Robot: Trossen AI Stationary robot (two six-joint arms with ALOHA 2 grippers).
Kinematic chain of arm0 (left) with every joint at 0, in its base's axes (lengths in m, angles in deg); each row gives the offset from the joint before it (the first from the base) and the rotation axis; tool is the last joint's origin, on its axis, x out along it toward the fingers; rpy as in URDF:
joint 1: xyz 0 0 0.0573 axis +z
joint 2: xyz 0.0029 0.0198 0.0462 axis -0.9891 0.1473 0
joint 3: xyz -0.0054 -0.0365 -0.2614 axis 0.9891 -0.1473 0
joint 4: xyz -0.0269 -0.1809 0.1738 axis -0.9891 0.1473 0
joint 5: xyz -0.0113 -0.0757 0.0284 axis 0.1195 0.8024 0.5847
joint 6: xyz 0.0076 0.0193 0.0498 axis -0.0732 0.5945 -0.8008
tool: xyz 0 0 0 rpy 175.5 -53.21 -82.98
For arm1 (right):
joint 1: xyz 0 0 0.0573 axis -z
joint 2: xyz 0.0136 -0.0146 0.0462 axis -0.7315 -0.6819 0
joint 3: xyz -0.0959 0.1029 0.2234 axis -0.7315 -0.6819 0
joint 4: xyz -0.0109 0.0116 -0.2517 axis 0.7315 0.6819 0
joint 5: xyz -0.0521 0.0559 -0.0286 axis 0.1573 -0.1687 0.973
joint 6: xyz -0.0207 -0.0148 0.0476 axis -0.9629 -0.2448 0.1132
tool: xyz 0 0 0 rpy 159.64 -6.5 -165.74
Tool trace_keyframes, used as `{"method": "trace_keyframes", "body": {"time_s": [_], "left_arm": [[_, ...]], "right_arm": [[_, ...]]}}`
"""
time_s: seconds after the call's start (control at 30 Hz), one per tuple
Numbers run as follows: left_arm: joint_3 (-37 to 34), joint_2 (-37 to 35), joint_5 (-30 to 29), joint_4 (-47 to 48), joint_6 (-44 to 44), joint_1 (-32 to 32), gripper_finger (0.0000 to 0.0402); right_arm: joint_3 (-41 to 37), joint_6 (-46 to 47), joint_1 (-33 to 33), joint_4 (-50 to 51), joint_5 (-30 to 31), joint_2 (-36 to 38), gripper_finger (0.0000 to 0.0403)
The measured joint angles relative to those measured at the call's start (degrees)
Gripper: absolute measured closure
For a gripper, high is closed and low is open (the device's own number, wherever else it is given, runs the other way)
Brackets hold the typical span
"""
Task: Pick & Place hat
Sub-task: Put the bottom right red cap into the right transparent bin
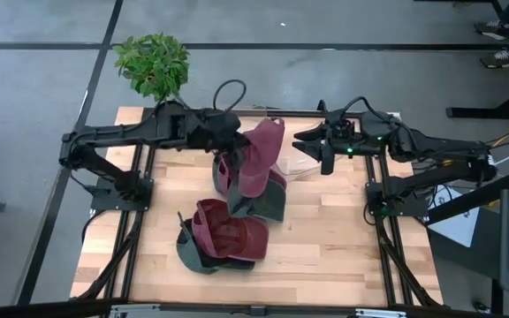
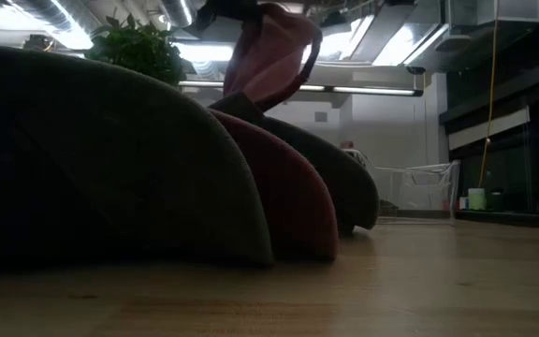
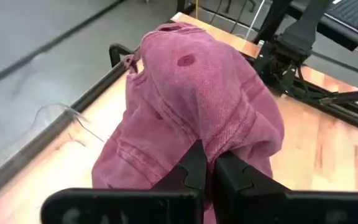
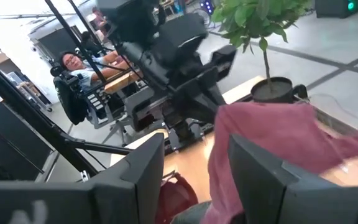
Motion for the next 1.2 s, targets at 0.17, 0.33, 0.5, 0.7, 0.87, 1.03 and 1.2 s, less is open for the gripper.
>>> {"method": "trace_keyframes", "body": {"time_s": [0.17,0.33,0.5,0.7,0.87,1.03,1.2], "left_arm": [[2.9,1.1,0.5,0.49,0.5,1.13,0.0398],[4.27,1.1,-2.98,0.47,1.16,2.26,0.0398],[4.42,1.1,-4.16,0.5,4.93,3.21,0.0398],[4.42,1.1,-4.17,0.47,8.0,3.37,0.0398],[4.42,1.1,-2.64,-0.51,9.52,3.32,0.0398],[4.42,1.1,1.62,-1.3,10.42,3.32,0.0398],[4.42,1.1,4.53,-1.0,10.59,3.33,0.0398]], "right_arm": [[0.0,-2.32,-0.58,-3.21,-0.01,-3.78,0.0226],[0.0,-4.54,-2.16,-6.34,1.4,-8.69,0.0226],[0.0,-10.32,-4.5,-6.92,13.22,-12.76,0.0226],[0.0,-24.2,-6.75,-10.42,23.16,-17.72,0.0226],[0.0,-31.21,-6.88,-14.53,25.16,-22.14,0.0226],[0.0,-34.55,-6.86,-15.23,40.14,-24.17,0.0226],[0.0,-39.03,-6.86,-15.44,51.78,-22.62,0.0226]]}}
